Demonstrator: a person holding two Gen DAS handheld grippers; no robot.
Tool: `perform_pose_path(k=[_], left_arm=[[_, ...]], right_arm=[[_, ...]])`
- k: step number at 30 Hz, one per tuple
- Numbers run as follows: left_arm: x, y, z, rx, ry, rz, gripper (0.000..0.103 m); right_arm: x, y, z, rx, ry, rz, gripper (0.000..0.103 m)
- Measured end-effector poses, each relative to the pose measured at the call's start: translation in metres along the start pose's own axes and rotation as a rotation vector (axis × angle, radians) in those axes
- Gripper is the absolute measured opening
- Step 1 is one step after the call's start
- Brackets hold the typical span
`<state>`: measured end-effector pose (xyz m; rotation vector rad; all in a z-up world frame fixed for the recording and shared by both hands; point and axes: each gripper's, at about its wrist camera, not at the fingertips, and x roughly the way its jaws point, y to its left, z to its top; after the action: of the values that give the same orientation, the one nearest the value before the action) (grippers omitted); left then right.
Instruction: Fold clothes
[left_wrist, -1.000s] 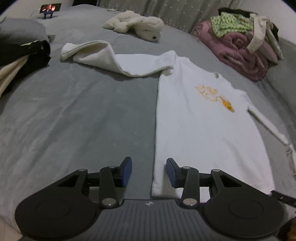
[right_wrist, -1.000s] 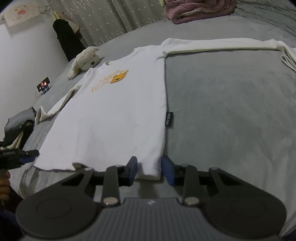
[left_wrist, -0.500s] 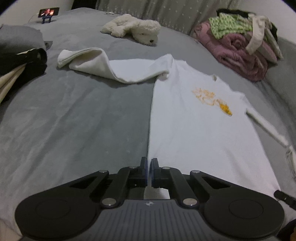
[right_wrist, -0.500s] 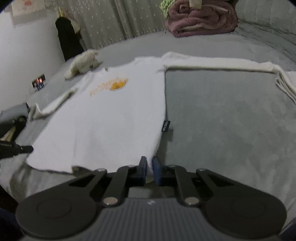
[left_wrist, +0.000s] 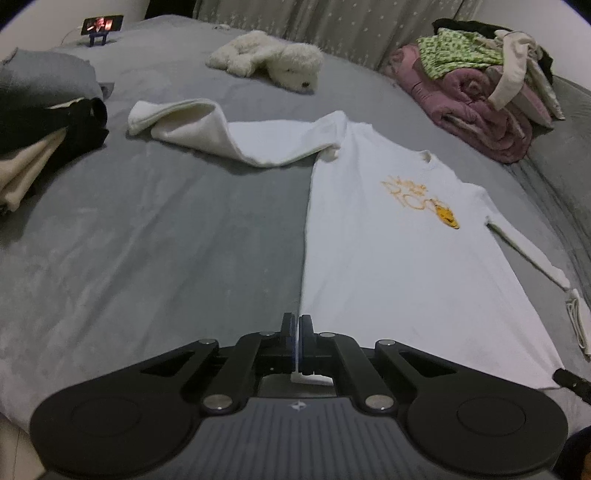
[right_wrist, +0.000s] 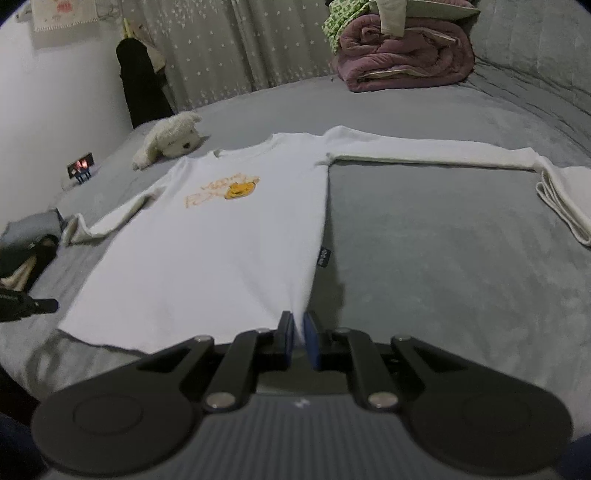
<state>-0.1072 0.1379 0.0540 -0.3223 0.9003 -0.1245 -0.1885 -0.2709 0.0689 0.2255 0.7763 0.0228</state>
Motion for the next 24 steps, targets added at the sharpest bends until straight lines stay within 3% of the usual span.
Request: perform_pose_path(k=[4, 5, 9, 15, 24], left_arm=[[0.0, 0.003, 0.0, -0.038, 0.01, -0.043, 0.006], [-0.001, 0.003, -0.001, -0.035, 0.005, -0.042, 0.012], [0.002, 0.003, -0.001, -0.035, 0.008, -0.029, 0.017], [0.005, 0.008, 0.0, -0.063, 0.021, -0.015, 0.017], [0.01, 0.004, -0.001, -0.072, 0.041, -0.069, 0.02]], right_arm=[[0.008, -0.003, -0.009, -0.009, 0.01, 0.001, 0.01], [0.007, -0.003, -0.009, -0.005, 0.007, 0.006, 0.012], [0.006, -0.004, -0.01, 0.007, -0.002, 0.028, 0.035], [0.01, -0.008, -0.011, 0.058, 0.013, 0.073, 0.035], [0.02, -0.016, -0.013, 0.142, 0.033, 0.115, 0.037]])
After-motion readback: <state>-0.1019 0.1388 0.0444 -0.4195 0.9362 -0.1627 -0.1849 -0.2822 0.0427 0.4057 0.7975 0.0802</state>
